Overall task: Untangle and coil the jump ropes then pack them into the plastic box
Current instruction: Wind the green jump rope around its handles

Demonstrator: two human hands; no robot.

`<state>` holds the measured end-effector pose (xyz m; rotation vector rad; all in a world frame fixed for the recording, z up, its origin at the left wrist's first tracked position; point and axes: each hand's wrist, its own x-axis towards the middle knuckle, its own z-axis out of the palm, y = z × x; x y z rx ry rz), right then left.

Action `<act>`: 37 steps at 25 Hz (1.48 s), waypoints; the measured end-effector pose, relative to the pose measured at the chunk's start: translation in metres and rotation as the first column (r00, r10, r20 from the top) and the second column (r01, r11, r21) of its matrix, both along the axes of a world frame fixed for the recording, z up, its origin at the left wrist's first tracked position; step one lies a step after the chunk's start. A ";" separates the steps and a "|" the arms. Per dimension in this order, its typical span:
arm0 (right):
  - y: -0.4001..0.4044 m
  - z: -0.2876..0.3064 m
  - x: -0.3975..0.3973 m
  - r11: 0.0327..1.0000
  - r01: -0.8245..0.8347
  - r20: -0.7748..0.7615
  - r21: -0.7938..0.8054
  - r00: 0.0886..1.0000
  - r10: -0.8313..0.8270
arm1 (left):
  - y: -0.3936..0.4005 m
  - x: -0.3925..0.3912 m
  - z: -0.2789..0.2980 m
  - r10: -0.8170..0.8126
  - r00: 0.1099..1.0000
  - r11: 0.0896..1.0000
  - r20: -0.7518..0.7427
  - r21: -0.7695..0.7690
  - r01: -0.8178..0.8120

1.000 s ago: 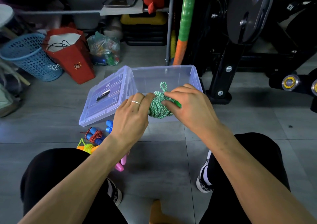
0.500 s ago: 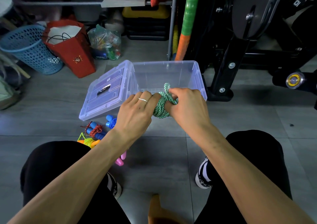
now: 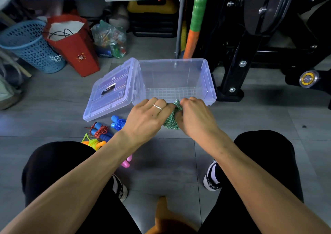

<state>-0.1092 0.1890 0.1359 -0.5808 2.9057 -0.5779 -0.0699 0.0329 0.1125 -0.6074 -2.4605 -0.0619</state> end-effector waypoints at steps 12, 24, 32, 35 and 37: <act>0.002 -0.006 -0.003 0.860 0.288 0.311 -0.420 0.936 -0.162 | -0.006 -0.009 -0.006 0.057 0.998 0.998 -0.021 0.024 -0.057; 0.008 0.001 -0.014 0.610 0.504 0.564 -0.611 0.818 -0.112 | -0.009 -0.005 0.002 -0.058 0.905 0.906 0.421 0.403 -0.129; 0.001 -0.009 -0.008 0.880 0.264 0.283 -0.395 0.946 -0.157 | -0.002 -0.005 0.002 0.137 0.874 0.783 0.465 0.489 -0.383; -0.001 -0.007 -0.008 0.895 0.261 0.238 -0.361 0.954 -0.182 | 0.002 -0.002 0.001 0.114 0.898 0.789 0.426 0.510 -0.342; -0.003 -0.008 -0.005 0.908 0.270 0.234 -0.321 0.951 -0.200 | 0.006 -0.001 -0.001 0.102 0.900 0.799 0.425 0.504 -0.328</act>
